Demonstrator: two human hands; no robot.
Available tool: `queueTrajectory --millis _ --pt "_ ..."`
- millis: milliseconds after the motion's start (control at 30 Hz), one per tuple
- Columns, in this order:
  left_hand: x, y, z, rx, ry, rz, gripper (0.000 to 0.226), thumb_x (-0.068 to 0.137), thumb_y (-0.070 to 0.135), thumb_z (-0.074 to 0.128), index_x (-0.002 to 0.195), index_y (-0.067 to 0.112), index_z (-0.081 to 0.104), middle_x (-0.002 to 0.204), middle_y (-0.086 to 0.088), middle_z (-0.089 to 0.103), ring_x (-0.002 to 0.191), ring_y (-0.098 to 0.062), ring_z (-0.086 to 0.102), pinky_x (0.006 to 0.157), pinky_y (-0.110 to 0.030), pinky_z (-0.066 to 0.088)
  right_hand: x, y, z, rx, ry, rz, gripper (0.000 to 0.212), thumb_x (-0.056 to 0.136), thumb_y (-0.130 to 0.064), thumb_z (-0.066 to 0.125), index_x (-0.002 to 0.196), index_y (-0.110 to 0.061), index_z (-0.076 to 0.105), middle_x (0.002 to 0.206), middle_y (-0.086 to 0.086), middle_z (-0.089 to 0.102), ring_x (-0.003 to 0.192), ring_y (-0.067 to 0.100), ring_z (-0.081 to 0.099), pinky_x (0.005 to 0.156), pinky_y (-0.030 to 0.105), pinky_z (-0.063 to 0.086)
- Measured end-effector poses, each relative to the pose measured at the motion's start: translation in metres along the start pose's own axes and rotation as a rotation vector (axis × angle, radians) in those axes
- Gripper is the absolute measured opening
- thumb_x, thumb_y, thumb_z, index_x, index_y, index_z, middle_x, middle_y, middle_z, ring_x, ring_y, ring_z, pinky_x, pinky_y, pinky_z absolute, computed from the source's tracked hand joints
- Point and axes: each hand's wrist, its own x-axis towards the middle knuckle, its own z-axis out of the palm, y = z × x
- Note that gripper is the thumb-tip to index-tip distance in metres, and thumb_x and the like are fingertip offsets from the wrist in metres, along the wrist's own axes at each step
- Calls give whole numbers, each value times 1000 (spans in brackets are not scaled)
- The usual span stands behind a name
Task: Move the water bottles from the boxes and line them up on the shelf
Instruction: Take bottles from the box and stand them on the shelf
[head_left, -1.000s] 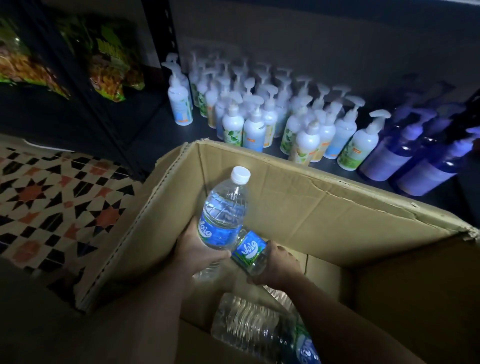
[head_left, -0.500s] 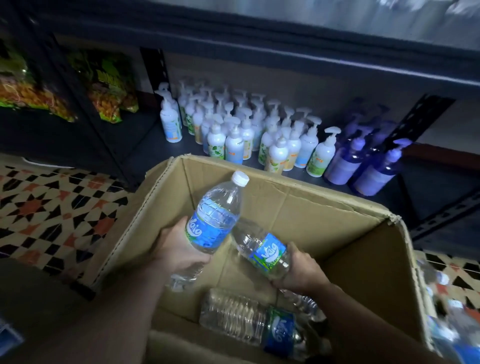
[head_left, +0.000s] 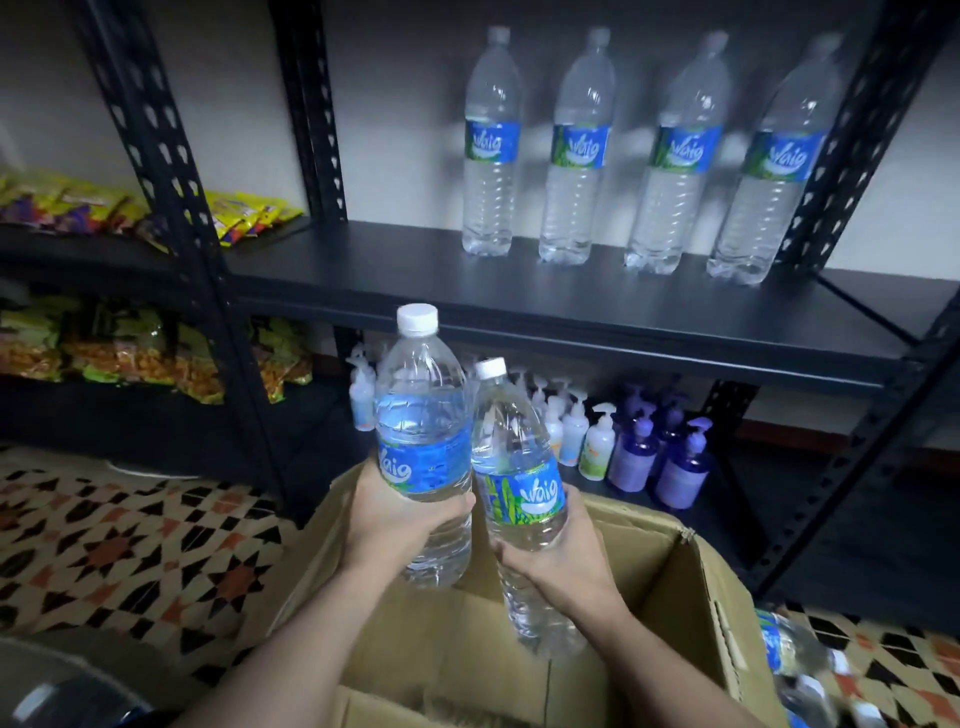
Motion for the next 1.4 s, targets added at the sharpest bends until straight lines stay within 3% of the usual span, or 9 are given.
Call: queueTrajectory --millis 100,233,300,433,533,733,833,1167,1400 --pt "7 43 -15 -65 46 73 73 41 30 100 104 24 63 90 12 72 83 1 67 71 -20 52 9 -41 -6 74 47 -71 72 52 -41 92 111 -38 50 103 -23 68 96 -12 62 83 9 47" --pt "28 87 -31 -97 127 154 77 31 48 96 99 29 65 89 17 73 86 -2 69 81 -29 57 26 -94 -12 128 94 -157 73 55 -35 94 114 -32 51 101 -19 69 91 -15 62 77 6 46" --pt "43 106 -39 -113 162 183 83 26 56 93 99 31 64 90 18 73 88 -4 70 82 -33 59 37 -119 -15 139 117 -180 78 52 -43 92 117 -32 51 102 -18 70 92 -8 64 82 17 51" --pt "80 138 -55 -131 217 226 85 24 60 91 99 31 63 92 16 73 90 -8 70 83 -37 59 66 -164 -18 119 124 -249 80 54 -42 92 120 -31 50 104 -18 69 95 -8 63 75 6 46" --pt "105 163 -66 -126 274 246 84 25 60 89 100 31 63 93 14 73 92 -11 69 84 -38 58 92 -195 -16 108 134 -290 82 51 -45 91 120 -33 49 103 -17 70 93 -7 65 81 18 54" --pt "167 196 -81 -109 348 238 85 28 62 85 102 28 61 100 9 71 104 -20 63 90 -39 54 155 -248 -3 103 116 -347 70 54 -35 95 109 -30 52 96 -20 68 86 -14 62 68 6 46" --pt "199 204 -83 -123 376 225 85 26 61 85 100 27 62 97 9 72 99 -17 66 88 -37 55 185 -265 7 117 104 -349 69 55 -35 95 109 -28 54 97 -18 68 88 -11 62 67 4 45" --pt "290 212 -81 -154 476 179 83 31 58 87 102 26 58 93 7 69 91 -22 66 79 -37 57 249 -291 23 171 150 -306 68 54 -41 93 108 -27 54 95 -14 68 92 7 66 85 29 52" --pt "342 231 -73 -96 498 181 75 52 40 91 111 15 51 104 -4 62 88 -22 49 70 -28 38 285 -295 26 188 188 -336 73 51 -44 93 110 -27 53 98 -11 71 93 9 68 85 30 52"
